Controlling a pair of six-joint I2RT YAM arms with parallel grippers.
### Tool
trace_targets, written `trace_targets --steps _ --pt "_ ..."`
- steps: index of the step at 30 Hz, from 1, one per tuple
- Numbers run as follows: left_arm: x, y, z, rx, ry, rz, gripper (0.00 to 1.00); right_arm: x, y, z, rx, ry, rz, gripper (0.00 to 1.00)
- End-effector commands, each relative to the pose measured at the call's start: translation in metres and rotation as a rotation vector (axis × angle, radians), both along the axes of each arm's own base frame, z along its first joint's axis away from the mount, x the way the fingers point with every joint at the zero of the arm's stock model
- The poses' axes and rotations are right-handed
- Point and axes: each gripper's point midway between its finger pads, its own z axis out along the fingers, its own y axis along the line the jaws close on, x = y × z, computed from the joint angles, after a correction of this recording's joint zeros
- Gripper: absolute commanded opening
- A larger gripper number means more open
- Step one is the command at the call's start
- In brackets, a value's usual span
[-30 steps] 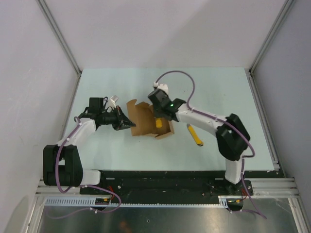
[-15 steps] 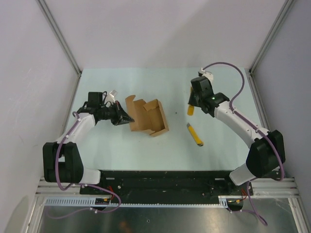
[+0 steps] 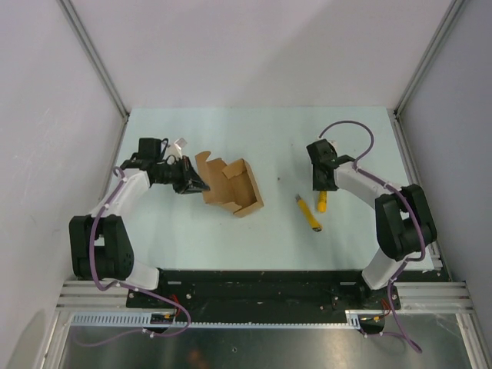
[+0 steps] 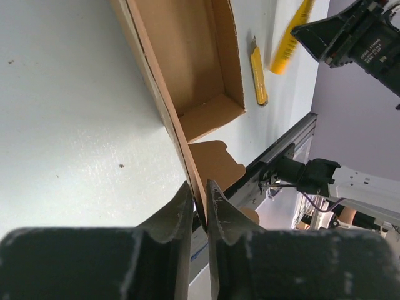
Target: Unpack the express box
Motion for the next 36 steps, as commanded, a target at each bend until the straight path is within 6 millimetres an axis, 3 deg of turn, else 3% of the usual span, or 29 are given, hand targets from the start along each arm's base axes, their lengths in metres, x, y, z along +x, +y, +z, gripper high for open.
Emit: trace_targets --steps 1,6,9,14,23,28,34,36 --pt "0.009 -0.001 0.018 -0.025 -0.059 -0.034 0.19 0.018 -0.003 -0.009 -0.002 -0.016 0.021 0.38" --pt "0.011 -0.001 0.025 -0.023 -0.079 -0.03 0.29 0.021 -0.002 -0.028 0.019 0.018 0.007 0.42" --pt "0.013 0.0 0.029 -0.014 -0.092 -0.021 0.4 0.023 0.0 -0.025 0.04 0.002 -0.005 0.47" --pt "0.021 0.0 0.041 -0.014 -0.127 -0.018 0.44 0.029 0.0 0.004 0.07 -0.081 -0.021 0.61" --pt "0.028 -0.005 0.055 -0.058 -0.157 -0.027 0.46 0.028 -0.003 0.044 0.142 -0.164 -0.063 0.67" --pt "0.032 -0.005 0.089 -0.057 -0.266 -0.023 0.61 0.025 -0.006 0.077 0.174 -0.244 -0.068 0.79" --pt "0.029 0.001 0.124 -0.016 -0.382 0.026 0.84 0.02 -0.009 0.12 0.227 -0.354 -0.082 0.86" --pt "0.022 0.005 0.139 0.009 -0.44 0.053 0.99 0.015 -0.011 0.131 0.245 -0.378 -0.097 0.87"
